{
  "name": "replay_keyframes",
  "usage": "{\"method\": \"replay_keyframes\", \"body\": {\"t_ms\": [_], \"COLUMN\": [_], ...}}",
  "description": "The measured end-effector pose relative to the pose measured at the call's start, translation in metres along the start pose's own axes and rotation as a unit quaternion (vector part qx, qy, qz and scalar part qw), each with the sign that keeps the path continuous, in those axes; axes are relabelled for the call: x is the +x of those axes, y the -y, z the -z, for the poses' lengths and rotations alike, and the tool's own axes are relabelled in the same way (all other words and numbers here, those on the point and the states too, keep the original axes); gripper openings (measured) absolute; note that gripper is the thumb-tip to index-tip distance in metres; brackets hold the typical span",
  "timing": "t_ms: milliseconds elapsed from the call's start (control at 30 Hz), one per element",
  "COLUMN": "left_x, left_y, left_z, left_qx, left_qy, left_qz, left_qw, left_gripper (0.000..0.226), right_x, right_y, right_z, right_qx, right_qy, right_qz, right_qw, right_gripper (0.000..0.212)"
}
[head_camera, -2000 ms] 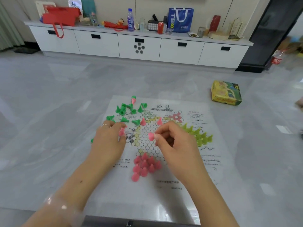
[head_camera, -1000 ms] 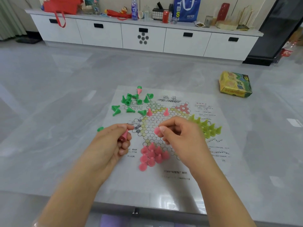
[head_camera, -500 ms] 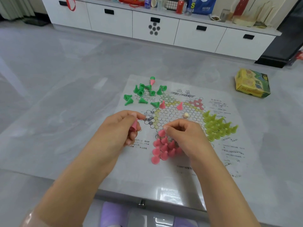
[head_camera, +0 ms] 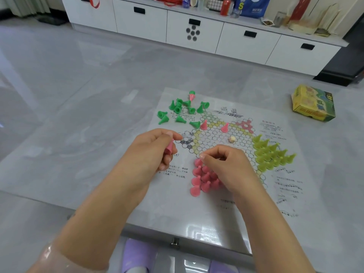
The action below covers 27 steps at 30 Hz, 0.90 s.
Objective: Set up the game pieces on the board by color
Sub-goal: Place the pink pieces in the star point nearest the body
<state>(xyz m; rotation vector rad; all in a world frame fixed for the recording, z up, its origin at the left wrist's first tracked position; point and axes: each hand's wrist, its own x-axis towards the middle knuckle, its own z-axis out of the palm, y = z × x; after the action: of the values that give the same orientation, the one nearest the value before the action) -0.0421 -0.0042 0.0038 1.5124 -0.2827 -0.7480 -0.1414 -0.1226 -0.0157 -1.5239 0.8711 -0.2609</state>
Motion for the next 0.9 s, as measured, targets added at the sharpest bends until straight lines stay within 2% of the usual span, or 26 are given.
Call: {"method": "replay_keyframes", "body": {"t_ms": [300, 433, 500, 567, 700, 767, 833, 900], "left_x": [-0.001, 0.001, 0.001, 0.001, -0.001, 0.001, 0.005, 0.009], "left_y": [0.000, 0.000, -0.002, -0.005, -0.011, -0.013, -0.015, -0.016], "left_z": [0.000, -0.001, -0.002, -0.001, 0.003, -0.003, -0.012, -0.025], "left_qx": [0.010, 0.003, -0.079, -0.202, -0.299, -0.291, -0.235, -0.080], "left_qy": [0.000, 0.005, 0.034, 0.066, 0.031, 0.005, -0.016, -0.027], "left_qz": [-0.003, 0.009, 0.051, 0.112, 0.134, 0.114, 0.080, 0.017], "left_qw": [1.000, 1.000, 0.995, 0.971, 0.944, 0.950, 0.969, 0.996], "left_gripper": [0.031, 0.031, 0.029, 0.028, 0.026, 0.026, 0.027, 0.027], "right_x": [-0.004, -0.007, -0.009, -0.010, -0.012, -0.013, -0.015, -0.018], "right_y": [0.002, 0.007, 0.011, 0.014, 0.015, 0.013, 0.013, 0.012], "right_z": [-0.001, 0.001, 0.002, 0.005, 0.011, 0.015, 0.021, 0.029], "right_qx": [-0.006, 0.007, 0.002, -0.004, -0.005, -0.009, -0.008, -0.004], "right_qy": [0.001, -0.051, -0.082, -0.096, -0.103, -0.106, -0.104, -0.104], "right_qz": [0.006, 0.021, 0.046, 0.070, 0.091, 0.092, 0.094, 0.098], "right_qw": [1.000, 0.998, 0.996, 0.993, 0.990, 0.990, 0.990, 0.990], "right_gripper": [0.014, 0.014, 0.018, 0.022, 0.025, 0.025, 0.025, 0.024]}}
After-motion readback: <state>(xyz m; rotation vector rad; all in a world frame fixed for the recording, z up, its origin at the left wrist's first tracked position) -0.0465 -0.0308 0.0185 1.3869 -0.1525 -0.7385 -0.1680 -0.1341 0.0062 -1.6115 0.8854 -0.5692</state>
